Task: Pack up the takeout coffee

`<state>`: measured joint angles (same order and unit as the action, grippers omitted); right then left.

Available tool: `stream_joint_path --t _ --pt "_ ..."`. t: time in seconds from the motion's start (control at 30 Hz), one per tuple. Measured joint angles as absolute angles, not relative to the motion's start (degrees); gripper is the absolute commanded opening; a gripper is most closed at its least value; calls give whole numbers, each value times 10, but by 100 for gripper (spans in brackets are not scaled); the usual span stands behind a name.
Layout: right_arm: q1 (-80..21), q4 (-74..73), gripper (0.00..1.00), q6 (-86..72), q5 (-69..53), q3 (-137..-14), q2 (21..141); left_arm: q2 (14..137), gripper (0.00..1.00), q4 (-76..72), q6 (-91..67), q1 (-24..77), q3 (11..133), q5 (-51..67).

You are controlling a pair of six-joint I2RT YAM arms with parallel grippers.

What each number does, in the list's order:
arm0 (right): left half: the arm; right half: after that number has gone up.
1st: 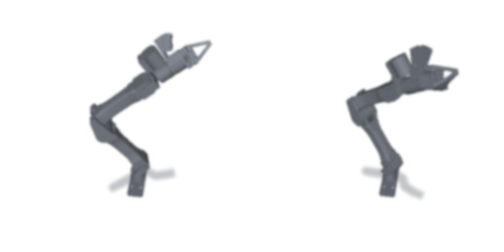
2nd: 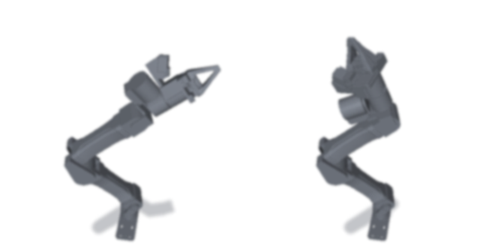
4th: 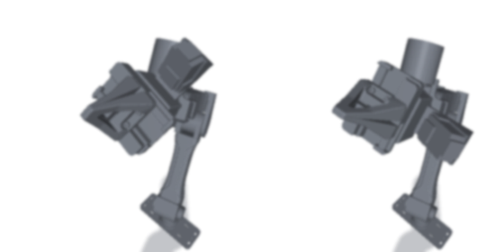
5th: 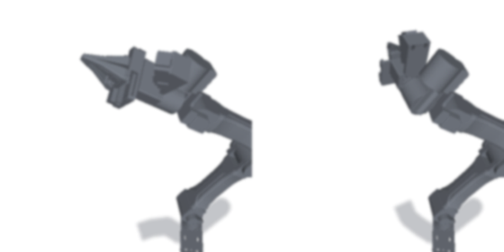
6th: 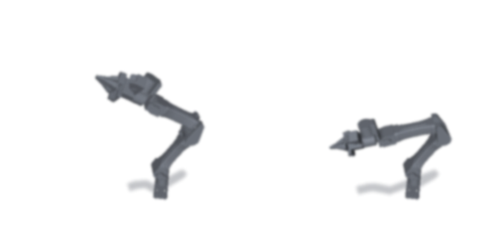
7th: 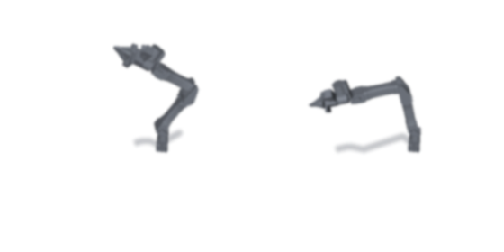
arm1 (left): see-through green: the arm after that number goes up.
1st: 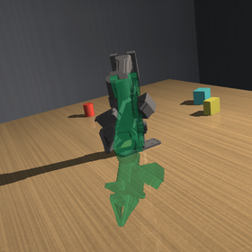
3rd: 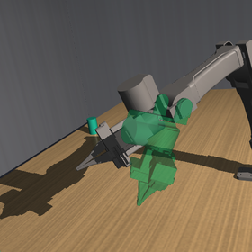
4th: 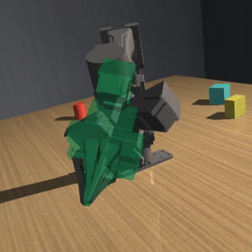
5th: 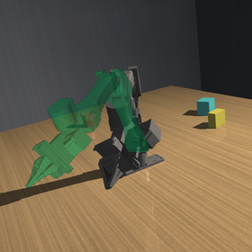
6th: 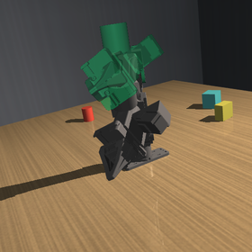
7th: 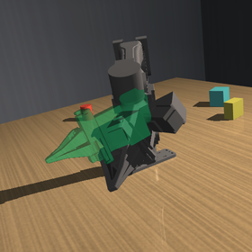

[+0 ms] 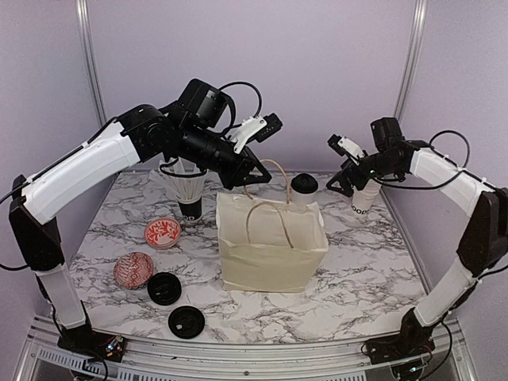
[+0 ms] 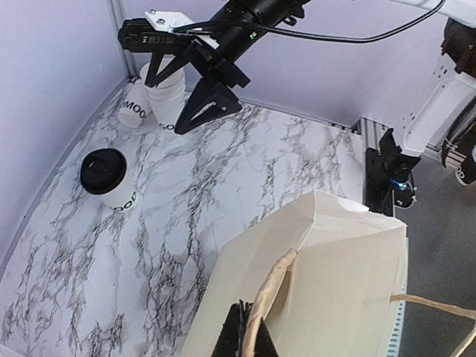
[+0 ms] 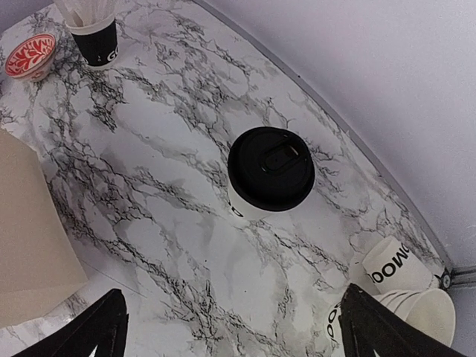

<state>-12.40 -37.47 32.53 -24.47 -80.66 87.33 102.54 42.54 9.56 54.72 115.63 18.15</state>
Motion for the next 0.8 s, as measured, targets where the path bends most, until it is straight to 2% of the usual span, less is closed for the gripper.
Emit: stream_joint_path --t 0.33,0.57,0.8 --pt "-149 -382 98 308 -183 -1011 1117 1056 6 453 86 509 1164 174" --pt "-160 -423 98 289 -172 -1150 1235 1056 24 454 82 505 1169 174" --pt "-185 -466 95 284 -155 -1224 1298 1056 28 454 84 503 1169 170"
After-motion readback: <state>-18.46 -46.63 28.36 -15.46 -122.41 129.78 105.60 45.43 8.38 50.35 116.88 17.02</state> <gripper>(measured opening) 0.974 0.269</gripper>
